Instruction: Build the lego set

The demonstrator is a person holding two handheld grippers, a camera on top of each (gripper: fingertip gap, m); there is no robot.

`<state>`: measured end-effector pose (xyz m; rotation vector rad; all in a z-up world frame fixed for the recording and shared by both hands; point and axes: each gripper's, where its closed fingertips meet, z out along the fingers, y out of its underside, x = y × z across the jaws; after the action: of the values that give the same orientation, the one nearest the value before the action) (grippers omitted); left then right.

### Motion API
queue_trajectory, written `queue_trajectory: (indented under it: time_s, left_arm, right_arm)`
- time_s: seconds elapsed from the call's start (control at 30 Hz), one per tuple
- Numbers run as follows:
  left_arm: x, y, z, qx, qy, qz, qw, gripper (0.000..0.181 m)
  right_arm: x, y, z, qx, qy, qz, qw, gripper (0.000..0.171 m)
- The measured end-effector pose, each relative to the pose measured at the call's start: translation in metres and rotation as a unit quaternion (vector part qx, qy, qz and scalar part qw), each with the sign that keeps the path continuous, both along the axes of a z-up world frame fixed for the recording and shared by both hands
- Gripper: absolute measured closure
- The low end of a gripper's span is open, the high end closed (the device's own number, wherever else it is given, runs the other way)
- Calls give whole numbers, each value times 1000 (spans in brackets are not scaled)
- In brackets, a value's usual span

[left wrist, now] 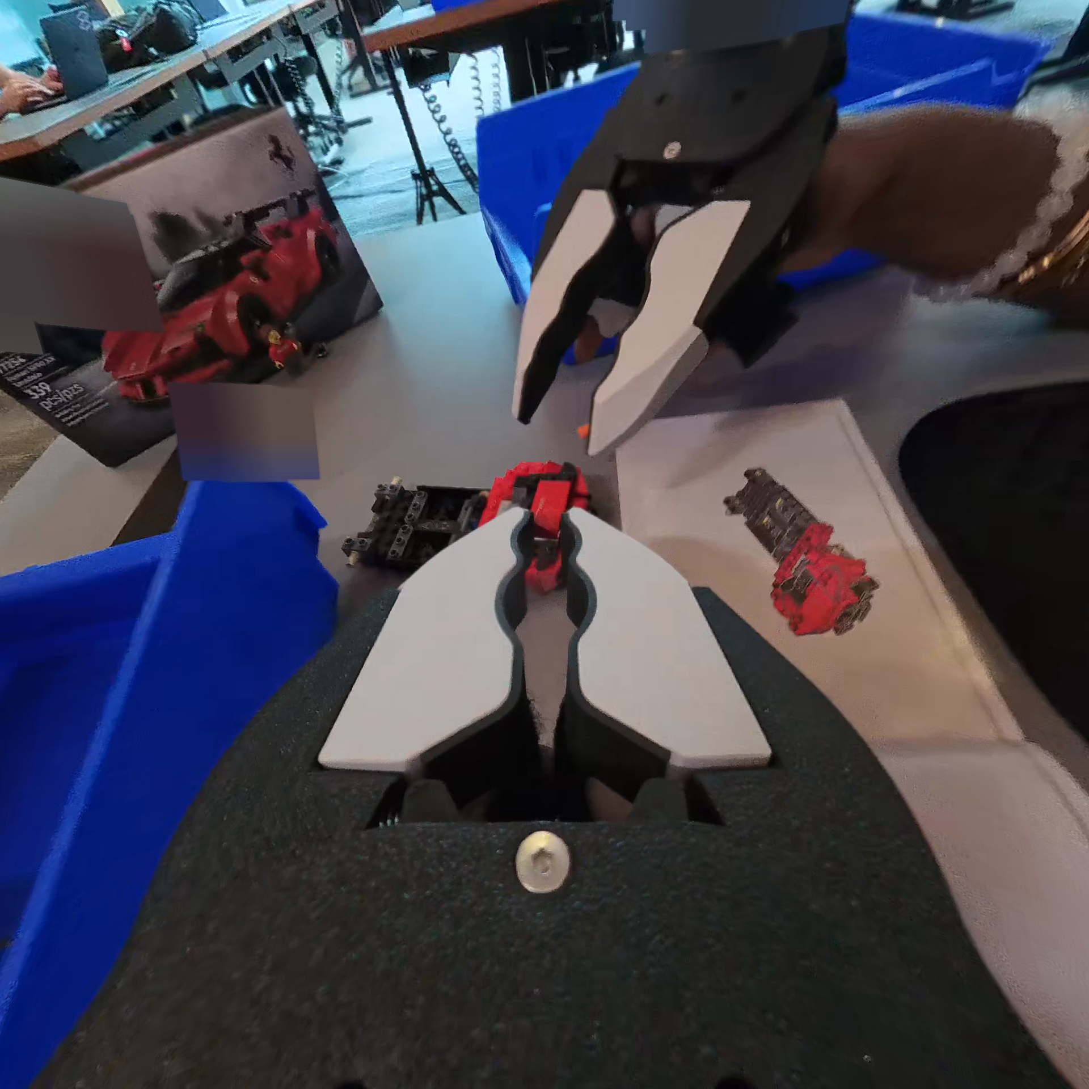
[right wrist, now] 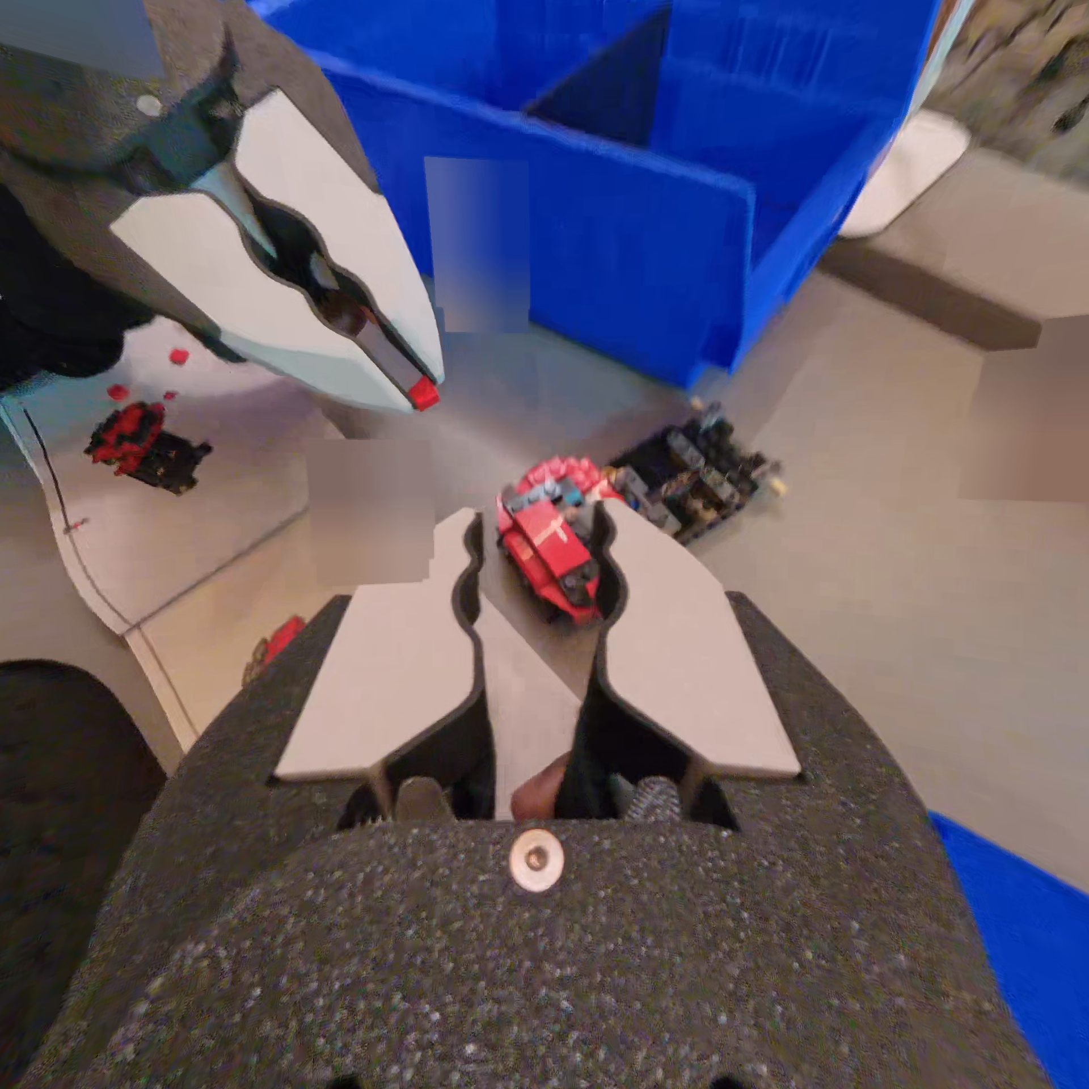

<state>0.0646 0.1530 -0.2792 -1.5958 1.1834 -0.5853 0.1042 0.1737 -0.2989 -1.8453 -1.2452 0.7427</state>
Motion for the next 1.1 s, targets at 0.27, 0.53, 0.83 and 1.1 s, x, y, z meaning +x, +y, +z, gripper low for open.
queue_trajectory:
  time_s: [0.27, 0.53, 0.83, 1.1]
  left_arm:
    - [5, 8, -26, 14, -1, -33, 999, 174]
    - [7, 15, -32, 16, 10, -45, 999, 174]
    - [8, 20, -40, 16, 38, -44, 998, 174]
    - [13, 20, -37, 5, 22, -62, 998, 174]
  right_arm:
    - [14, 3, -42, -14, -96, 36, 995, 97]
    - [9, 7, -52, 37, -123, 74, 989, 96]
    - [7, 14, -47, 95, -106, 85, 986, 99]
    - [8, 17, -54, 94, -115, 94, 984, 96]
